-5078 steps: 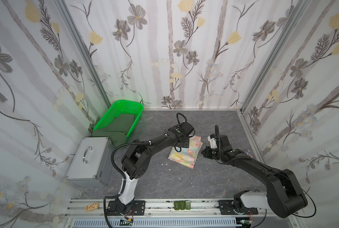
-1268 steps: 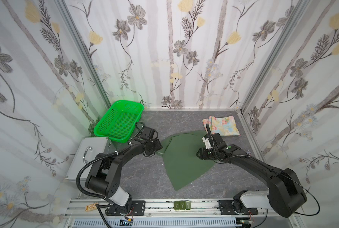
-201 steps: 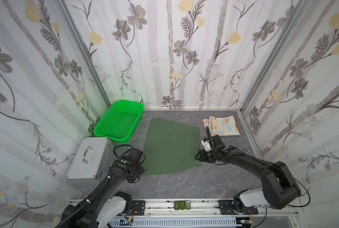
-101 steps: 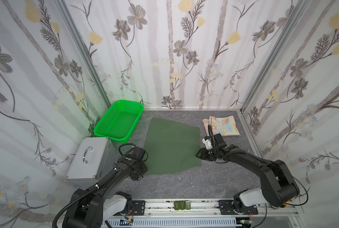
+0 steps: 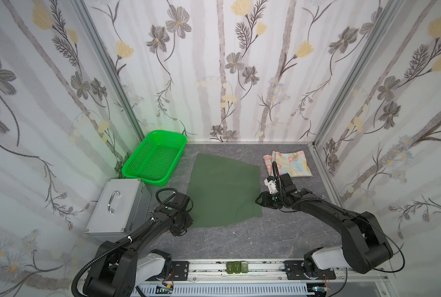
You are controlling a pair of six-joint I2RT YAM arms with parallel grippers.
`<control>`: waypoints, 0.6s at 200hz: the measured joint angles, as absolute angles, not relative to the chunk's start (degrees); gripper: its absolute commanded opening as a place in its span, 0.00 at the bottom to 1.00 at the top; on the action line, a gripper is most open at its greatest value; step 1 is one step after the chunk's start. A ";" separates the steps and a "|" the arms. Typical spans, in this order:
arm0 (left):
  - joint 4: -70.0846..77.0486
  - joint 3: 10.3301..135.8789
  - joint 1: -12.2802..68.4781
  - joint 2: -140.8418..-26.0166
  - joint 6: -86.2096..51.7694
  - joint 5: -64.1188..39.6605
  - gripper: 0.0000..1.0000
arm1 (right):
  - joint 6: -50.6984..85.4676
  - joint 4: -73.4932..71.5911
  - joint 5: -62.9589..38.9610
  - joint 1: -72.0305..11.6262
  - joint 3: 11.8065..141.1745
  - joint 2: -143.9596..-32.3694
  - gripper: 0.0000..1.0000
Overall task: Fold and stack skirts
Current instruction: Fold the skirt at the center of the table.
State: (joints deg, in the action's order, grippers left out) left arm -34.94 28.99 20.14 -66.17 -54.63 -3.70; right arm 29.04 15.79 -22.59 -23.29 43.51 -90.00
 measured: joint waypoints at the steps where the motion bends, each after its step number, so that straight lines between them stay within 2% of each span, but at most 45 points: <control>1: -34.94 28.97 20.14 -66.17 -54.63 -3.66 0.35 | 29.10 15.86 -22.59 -23.29 43.51 -90.00 0.45; 90: -34.54 30.22 20.14 -67.59 -55.27 -0.75 0.32 | 29.52 15.90 -22.59 -23.29 43.51 -89.95 0.45; 120: -34.39 30.30 20.14 -68.77 -54.89 -0.01 0.22 | 29.52 16.12 -22.59 -23.29 43.51 -89.95 0.45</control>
